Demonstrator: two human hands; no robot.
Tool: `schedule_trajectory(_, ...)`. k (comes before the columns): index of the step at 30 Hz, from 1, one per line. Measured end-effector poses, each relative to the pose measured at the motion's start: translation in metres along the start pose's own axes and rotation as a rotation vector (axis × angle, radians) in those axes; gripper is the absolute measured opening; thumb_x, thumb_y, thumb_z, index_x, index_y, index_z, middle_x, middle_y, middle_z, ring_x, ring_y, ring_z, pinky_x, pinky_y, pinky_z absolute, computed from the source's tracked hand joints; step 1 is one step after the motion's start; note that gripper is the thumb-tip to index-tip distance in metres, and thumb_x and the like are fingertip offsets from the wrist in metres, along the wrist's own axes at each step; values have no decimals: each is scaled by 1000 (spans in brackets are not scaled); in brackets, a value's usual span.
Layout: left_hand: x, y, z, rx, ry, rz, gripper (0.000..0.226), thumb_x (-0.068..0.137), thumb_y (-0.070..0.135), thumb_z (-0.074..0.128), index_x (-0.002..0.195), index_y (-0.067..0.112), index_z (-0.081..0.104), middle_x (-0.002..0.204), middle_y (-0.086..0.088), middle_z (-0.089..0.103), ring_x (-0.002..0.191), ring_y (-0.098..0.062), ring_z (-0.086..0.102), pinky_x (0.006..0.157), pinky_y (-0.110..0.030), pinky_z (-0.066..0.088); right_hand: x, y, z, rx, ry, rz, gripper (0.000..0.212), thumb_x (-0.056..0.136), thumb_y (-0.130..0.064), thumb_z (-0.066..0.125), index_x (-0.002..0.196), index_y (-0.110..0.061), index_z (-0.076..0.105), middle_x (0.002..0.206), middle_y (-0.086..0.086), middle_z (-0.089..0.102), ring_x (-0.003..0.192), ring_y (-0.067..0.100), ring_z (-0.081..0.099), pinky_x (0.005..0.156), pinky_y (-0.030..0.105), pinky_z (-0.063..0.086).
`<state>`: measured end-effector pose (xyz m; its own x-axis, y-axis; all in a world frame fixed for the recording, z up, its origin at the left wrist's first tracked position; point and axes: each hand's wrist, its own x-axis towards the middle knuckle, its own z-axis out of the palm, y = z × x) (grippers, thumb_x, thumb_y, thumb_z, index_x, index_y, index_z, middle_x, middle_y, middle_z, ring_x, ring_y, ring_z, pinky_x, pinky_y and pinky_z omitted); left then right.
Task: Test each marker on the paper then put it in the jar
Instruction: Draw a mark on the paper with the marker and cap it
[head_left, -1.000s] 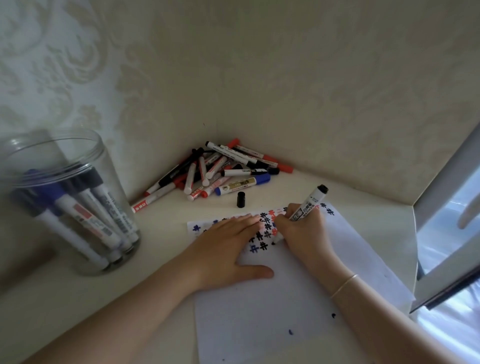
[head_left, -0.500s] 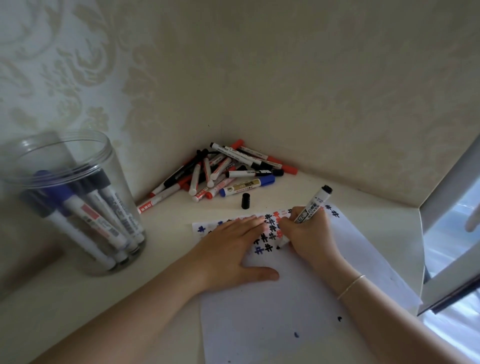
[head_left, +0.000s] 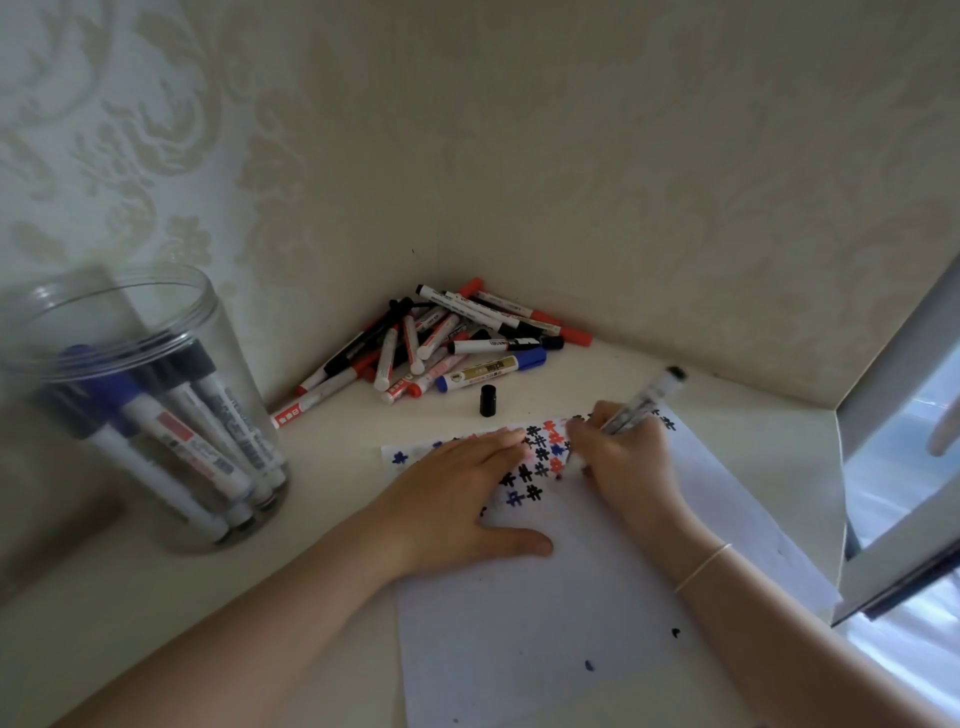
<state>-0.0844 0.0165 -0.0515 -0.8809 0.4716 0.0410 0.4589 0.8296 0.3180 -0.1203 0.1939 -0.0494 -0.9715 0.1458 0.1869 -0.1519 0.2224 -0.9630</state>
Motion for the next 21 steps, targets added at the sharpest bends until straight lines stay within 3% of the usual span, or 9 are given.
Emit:
schedule_trajectory(3, 1, 1, -9, -175, 234, -73, 60, 85, 63, 49, 136, 32, 46, 146, 22, 33, 124, 4, 39, 107, -23, 32, 4, -2, -11, 374, 112, 126, 30, 87, -7, 64, 61, -8, 48, 48, 8, 51, 36, 13, 40, 37, 20, 33)
schedule_trajectory(5, 5, -4, -17, -189, 474, -114, 36, 91, 40, 58, 124, 27, 57, 127, 18, 48, 107, 3, 48, 95, -20, 42, 5, -2, -13, 458, 110, 149, 27, 85, -12, 68, 65, -10, 50, 55, 8, 55, 39, 14, 45, 39, 22, 38)
schedule_trajectory(6, 9, -6, -20, -170, 522, -134, 33, 91, 33, 61, 123, 25, 58, 124, 16, 49, 103, 1, 50, 92, -21, 45, 5, -2, -13, 470, 87, 145, 23, 84, -11, 69, 68, -10, 53, 57, 7, 57, 43, 14, 49, 42, 23, 42)
schedule_trajectory(10, 26, -5, -23, -116, 329, -202, 57, 89, 40, 62, 141, 27, 41, 145, 7, 35, 119, -9, 47, 101, -33, 44, 4, -4, -13, 660, 4, 180, 10, 87, -12, 63, 81, -5, 65, 79, 10, 68, 69, 21, 64, 70, 28, 55)
schedule_trajectory(12, 34, -4, -20, -116, 295, -209, 52, 90, 38, 61, 138, 27, 46, 143, 6, 39, 119, -10, 47, 101, -27, 41, 5, -2, -15, 768, 2, 226, 17, 89, -17, 58, 87, -3, 67, 94, 13, 66, 80, 26, 64, 78, 31, 54)
schedule_trajectory(14, 39, -2, -17, -138, 372, -198, 29, 91, 30, 61, 120, 22, 62, 126, 7, 50, 113, -5, 48, 89, -6, 33, 6, -1, -15, 789, 17, 245, 15, 84, -19, 61, 82, -5, 67, 100, 16, 57, 88, 30, 61, 74, 29, 55)
schedule_trajectory(16, 42, 0, -17, -229, 467, -230, 14, 92, 22, 60, 102, 16, 67, 107, 12, 51, 102, 4, 46, 75, 6, 28, 9, 0, -15, 850, 62, 277, 12, 75, -20, 64, 74, -9, 59, 92, 14, 49, 87, 30, 58, 64, 25, 55)
schedule_trajectory(18, 45, 3, -16, -407, 518, -269, 8, 92, 17, 59, 97, 15, 66, 97, 14, 55, 89, 5, 51, 73, 5, 34, 11, 3, -17, 933, 80, 292, 16, 79, -19, 63, 70, -11, 52, 80, 11, 46, 80, 28, 56, 61, 25, 55)
schedule_trajectory(21, 45, 5, -15, -810, 536, -342, 11, 92, 16, 59, 104, 18, 61, 97, 4, 64, 89, -8, 65, 72, -14, 52, 11, 3, -16, 949, 85, 299, 20, 88, -10, 55, 68, -11, 51, 72, 7, 45, 72, 25, 57, 61, 26, 54)
